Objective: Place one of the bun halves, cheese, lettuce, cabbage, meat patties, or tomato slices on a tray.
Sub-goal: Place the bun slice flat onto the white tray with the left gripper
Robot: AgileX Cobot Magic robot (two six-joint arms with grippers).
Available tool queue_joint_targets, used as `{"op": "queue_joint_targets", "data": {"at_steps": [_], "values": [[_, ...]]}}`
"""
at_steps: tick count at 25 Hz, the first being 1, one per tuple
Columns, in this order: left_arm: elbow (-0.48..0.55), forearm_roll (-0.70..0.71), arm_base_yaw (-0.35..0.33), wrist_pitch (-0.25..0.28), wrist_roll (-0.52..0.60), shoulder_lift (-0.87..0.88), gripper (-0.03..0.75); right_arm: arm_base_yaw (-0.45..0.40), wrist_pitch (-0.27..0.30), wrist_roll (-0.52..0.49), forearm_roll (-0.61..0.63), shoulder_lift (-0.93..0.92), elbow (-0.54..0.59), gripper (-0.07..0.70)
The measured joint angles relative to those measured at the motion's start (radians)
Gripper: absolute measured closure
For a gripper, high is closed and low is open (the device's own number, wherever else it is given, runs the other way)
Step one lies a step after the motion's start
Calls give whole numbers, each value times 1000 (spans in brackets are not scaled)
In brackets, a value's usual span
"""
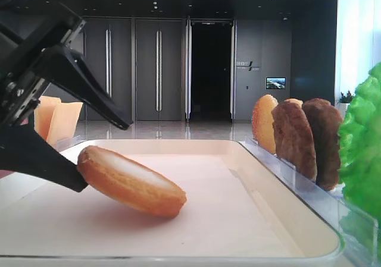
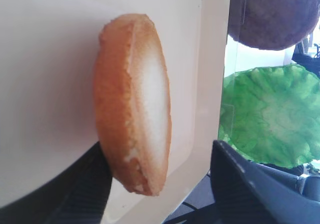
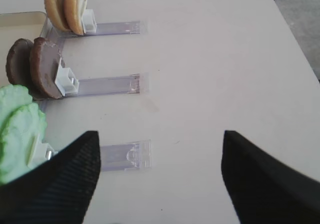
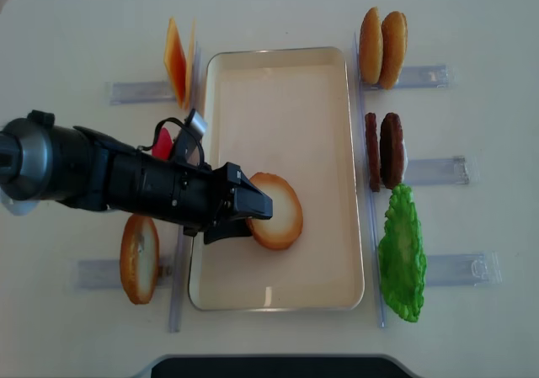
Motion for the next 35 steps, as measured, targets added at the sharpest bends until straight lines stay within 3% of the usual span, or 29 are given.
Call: {"op": "queue_joint_targets", "data": {"at_steps": [26, 35], "values": [[0, 110, 0, -8, -50, -28, 221, 0, 0, 0, 0, 0, 0, 118], [3, 146, 51, -20, -111, -112, 221, 0, 0, 0, 0, 0, 0, 118]]}}
